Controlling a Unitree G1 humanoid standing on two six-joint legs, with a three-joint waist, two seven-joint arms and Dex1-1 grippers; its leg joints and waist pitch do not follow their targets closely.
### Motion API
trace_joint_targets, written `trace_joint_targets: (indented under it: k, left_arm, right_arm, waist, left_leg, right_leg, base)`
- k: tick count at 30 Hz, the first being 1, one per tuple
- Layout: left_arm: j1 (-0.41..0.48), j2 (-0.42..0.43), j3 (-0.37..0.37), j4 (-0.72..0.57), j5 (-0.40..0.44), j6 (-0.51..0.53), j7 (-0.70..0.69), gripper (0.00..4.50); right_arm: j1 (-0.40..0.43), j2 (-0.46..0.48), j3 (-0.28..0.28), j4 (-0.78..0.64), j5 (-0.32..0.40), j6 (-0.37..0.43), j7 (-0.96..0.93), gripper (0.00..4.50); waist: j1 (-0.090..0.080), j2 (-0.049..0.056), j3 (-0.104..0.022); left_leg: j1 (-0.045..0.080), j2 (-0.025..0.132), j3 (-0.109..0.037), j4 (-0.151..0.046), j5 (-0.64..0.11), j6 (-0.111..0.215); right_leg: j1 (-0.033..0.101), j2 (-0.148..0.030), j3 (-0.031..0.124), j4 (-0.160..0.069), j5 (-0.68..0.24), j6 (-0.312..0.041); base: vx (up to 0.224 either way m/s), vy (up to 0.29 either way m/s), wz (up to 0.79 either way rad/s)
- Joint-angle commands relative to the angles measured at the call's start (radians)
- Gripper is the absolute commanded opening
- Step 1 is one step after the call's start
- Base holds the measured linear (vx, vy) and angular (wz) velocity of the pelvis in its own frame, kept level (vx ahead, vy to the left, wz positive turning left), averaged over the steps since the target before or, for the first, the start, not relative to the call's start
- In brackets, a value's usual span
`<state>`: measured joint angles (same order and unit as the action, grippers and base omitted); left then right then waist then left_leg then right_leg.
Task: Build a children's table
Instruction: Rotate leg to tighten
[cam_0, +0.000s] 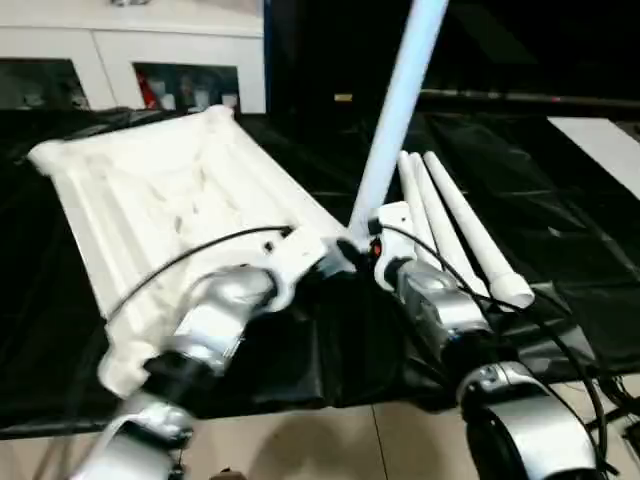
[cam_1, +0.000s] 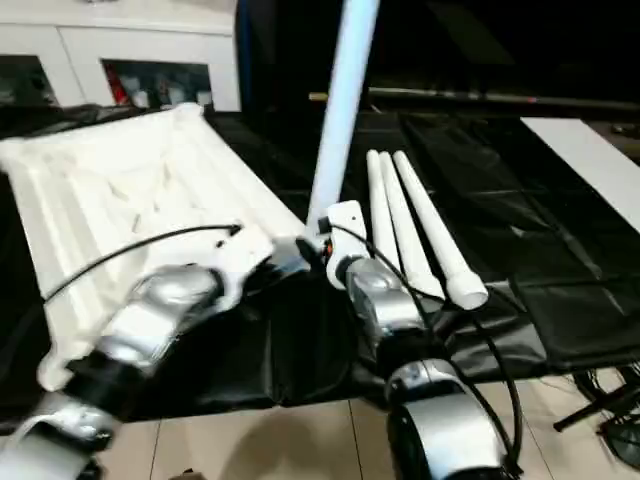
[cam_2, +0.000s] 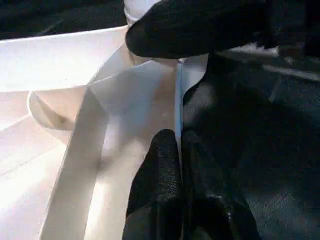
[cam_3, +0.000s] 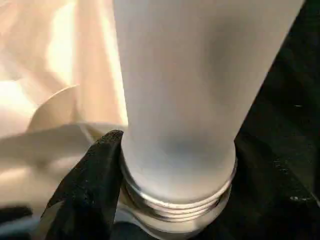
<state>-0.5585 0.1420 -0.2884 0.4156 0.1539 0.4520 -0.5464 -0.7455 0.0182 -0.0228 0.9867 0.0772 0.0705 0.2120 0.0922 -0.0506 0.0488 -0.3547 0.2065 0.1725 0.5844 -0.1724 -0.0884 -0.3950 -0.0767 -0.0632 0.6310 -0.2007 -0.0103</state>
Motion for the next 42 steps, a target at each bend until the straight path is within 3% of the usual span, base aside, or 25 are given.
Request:
trace_joint_targets:
  k: [1,2,5,8,12,13,18,21,24,25,28,29,37,42]
  left_arm:
    - [-0.012,-0.034,0.009,0.038,0.002,0.004,0.069,0.0]
    - [-0.014,-0.033,0.008,0.042,0.005,0.003,0.071,0.0]
    - [-0.013,-0.017,0.006,0.042,0.005,-0.013,0.058,0.0]
    - [0.007,0.043,0.009,0.017,-0.004,-0.042,-0.014,0.0]
    - [0.019,0.077,0.007,0.005,-0.011,-0.058,-0.055,0.0]
    - [0.031,0.11,0.012,-0.012,-0.026,-0.07,-0.103,0.0]
    - [0.042,0.167,0.015,-0.023,-0.047,-0.127,-0.181,0.0]
    - [0.056,0.225,0.012,-0.05,-0.085,-0.145,-0.291,0.0]
    - [0.079,0.265,0.003,-0.094,-0.128,-0.216,-0.399,0.0]
    - [0.089,0.279,-0.003,-0.117,-0.143,-0.215,-0.436,0.0]
    - [0.107,0.309,-0.019,-0.155,-0.159,-0.214,-0.496,0.0]
    - [0.107,0.309,-0.019,-0.155,-0.159,-0.214,-0.496,0.0]
    - [0.122,0.318,-0.019,-0.168,-0.166,-0.217,-0.515,0.0]
    - [0.126,0.323,-0.015,-0.172,-0.164,-0.211,-0.519,0.0]
  right_arm:
    - [0.004,0.051,0.007,0.055,0.013,0.011,0.003,2.73]
    - [-0.001,0.055,0.012,0.062,0.008,0.004,0.001,2.73]
    - [-0.006,0.056,0.02,0.06,0.001,-0.026,0.022,3.43]
    - [-0.022,0.035,0.008,0.043,0.006,-0.093,0.086,3.63]
    - [-0.026,0.011,0.004,0.025,0.02,-0.101,0.161,3.99]
    - [-0.012,-0.033,0.039,-0.014,-0.003,-0.118,0.235,4.1]
    - [0.033,-0.119,0.119,-0.093,-0.028,-0.109,0.444,4.1]
    - [0.08,-0.211,0.182,-0.175,-0.027,-0.076,0.697,4.1]
    - [0.086,-0.259,0.211,-0.195,-0.038,-0.07,0.777,4.1]
    - [0.085,-0.271,0.218,-0.199,-0.039,-0.069,0.794,4.1]
    - [0.076,-0.287,0.223,-0.21,-0.034,-0.059,0.823,4.1]
    - [0.076,-0.287,0.223,-0.21,-0.034,-0.059,0.823,4.1]
    - [0.064,-0.283,0.233,-0.209,-0.034,-0.046,0.865,4.1]
    - [0.065,-0.274,0.221,-0.204,-0.027,-0.052,0.858,3.65]
  waist:
    - [0.0,0.004,-0.059]
    - [0.001,0.005,-0.059]
    - [0.001,0.005,-0.059]
    - [-0.002,0.005,-0.058]
    - [-0.003,0.004,-0.059]
    - [-0.003,0.005,-0.059]
    - [0.001,0.006,-0.062]
    - [0.002,0.004,-0.065]
    - [-0.001,0.003,-0.063]
    - [0.001,0.005,-0.062]
    - [0.002,0.006,-0.061]
    - [0.005,0.008,-0.06]
    - [0.013,0.003,-0.06]
    - [0.013,0.001,-0.061]
  left_leg:
    - [0.004,0.019,-0.004,-0.073,-0.266,-0.021]
    - [0.003,0.019,-0.005,-0.073,-0.261,-0.02]
    - [0.001,0.019,-0.004,-0.074,-0.25,-0.011]
    - [-0.001,0.019,-0.006,-0.075,-0.268,-0.008]
    - [-0.004,0.019,-0.005,-0.074,-0.249,0.002]
    - [-0.003,0.021,-0.005,-0.074,-0.231,0.005]
    - [-0.005,0.021,-0.001,-0.068,-0.184,0.032]
    - [-0.007,0.022,0.0,-0.063,-0.137,0.057]
    - [-0.01,0.022,-0.001,-0.065,-0.146,0.062]
    - [-0.005,0.025,0.0,-0.065,-0.164,0.054]
    - [-0.002,0.027,0.001,-0.067,-0.165,0.048]
    - [0.004,0.029,0.003,-0.066,-0.172,0.045]
    - [-0.001,0.027,0.001,-0.068,-0.172,0.028]
    - [-0.003,0.025,0.002,-0.066,-0.153,0.036]
  right_leg:
    - [0.035,-0.062,0.045,-0.089,-0.242,-0.153]
    - [0.036,-0.064,0.045,-0.088,-0.237,-0.153]
    - [0.037,-0.062,0.044,-0.087,-0.217,-0.151]
    - [0.036,-0.064,0.044,-0.09,-0.249,-0.146]
    - [0.038,-0.064,0.044,-0.089,-0.243,-0.149]
    - [0.038,-0.064,0.044,-0.087,-0.221,-0.16]
    - [0.042,-0.058,0.044,-0.077,-0.121,-0.188]
    - [0.046,-0.056,0.042,-0.066,-0.024,-0.222]
    - [0.05,-0.059,0.041,-0.068,-0.046,-0.23]
    - [0.046,-0.063,0.042,-0.071,-0.084,-0.234]
    - [0.042,-0.061,0.043,-0.07,-0.086,-0.244]
    - [0.037,-0.06,0.044,-0.07,-0.087,-0.247]
    - [0.043,-0.063,0.045,-0.069,-0.102,-0.226]
    - [0.043,-0.061,0.044,-0.066,-0.081,-0.229]
  base:
    - [0.0,0.0,0.0]
    - [0.0,0.0,0.0]
    - [0.0,0.0,0.0]
    - [0.0,0.0,0.0]
    - [0.0,0.0,0.0]
    - [0.0,0.0,0.0]
    - [0.0,0.0,0.0]
    - [0.0,0.0,0.0]
    - [0.0,0.0,0.0]
    - [0.0,0.0,0.0]
    - [0.0,0.0,0.0]
    - [0.0,0.0,0.0]
    - [0.0,0.0,0.0]
    - [0.0,0.0,0.0]
